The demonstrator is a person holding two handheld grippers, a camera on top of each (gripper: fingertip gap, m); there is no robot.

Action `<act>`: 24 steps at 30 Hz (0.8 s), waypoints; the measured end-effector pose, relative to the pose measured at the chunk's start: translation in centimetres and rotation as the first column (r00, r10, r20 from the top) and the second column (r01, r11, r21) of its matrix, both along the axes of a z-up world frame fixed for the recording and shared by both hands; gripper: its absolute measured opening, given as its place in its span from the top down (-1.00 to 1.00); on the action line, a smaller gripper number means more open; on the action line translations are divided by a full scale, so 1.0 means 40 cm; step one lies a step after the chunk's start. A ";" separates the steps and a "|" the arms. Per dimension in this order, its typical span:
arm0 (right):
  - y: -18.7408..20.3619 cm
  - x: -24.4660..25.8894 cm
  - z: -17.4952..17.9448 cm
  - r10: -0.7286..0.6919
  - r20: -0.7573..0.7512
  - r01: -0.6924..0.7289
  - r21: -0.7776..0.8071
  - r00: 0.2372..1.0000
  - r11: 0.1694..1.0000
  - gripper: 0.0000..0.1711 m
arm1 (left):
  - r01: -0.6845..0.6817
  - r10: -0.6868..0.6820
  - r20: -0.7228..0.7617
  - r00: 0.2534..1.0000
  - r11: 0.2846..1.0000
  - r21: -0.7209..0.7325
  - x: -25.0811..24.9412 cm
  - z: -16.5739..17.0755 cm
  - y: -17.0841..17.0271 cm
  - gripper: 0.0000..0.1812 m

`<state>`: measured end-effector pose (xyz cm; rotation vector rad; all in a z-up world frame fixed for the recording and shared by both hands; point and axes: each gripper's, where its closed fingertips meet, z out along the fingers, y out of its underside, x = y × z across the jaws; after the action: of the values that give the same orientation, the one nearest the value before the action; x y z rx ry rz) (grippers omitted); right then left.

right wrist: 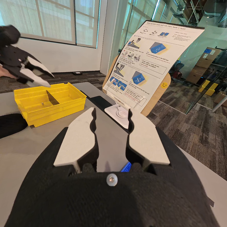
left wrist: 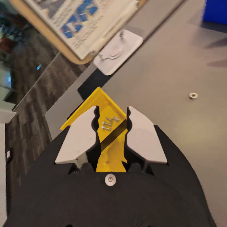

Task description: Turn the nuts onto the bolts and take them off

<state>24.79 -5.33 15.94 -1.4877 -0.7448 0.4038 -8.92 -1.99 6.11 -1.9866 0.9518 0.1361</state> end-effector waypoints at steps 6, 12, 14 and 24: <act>0.038 -0.001 -0.046 -0.024 0.037 0.026 -0.053 0.999 0.998 0.41 | -0.240 0.198 0.231 0.953 0.956 0.170 -0.174 0.064 0.105 0.47; 0.080 0.019 -0.075 -0.037 0.035 0.040 -0.100 0.999 0.994 0.41 | -0.164 0.159 0.180 0.971 0.986 0.009 -0.184 -0.081 0.154 0.59; 0.080 0.024 -0.075 -0.032 0.034 0.035 -0.104 0.999 0.994 0.41 | -0.135 0.155 0.154 0.976 0.982 -0.130 -0.187 -0.158 0.164 0.64; 0.064 0.044 -0.048 -0.003 -0.025 0.001 -0.088 1.000 0.996 0.40 | 0.007 -0.170 -0.294 0.941 0.876 -0.483 -0.238 -0.382 0.232 0.72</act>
<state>26.55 -2.76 14.00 -1.5630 -0.7138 0.4578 -18.44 7.29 -9.17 -2.4134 1.3988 0.2006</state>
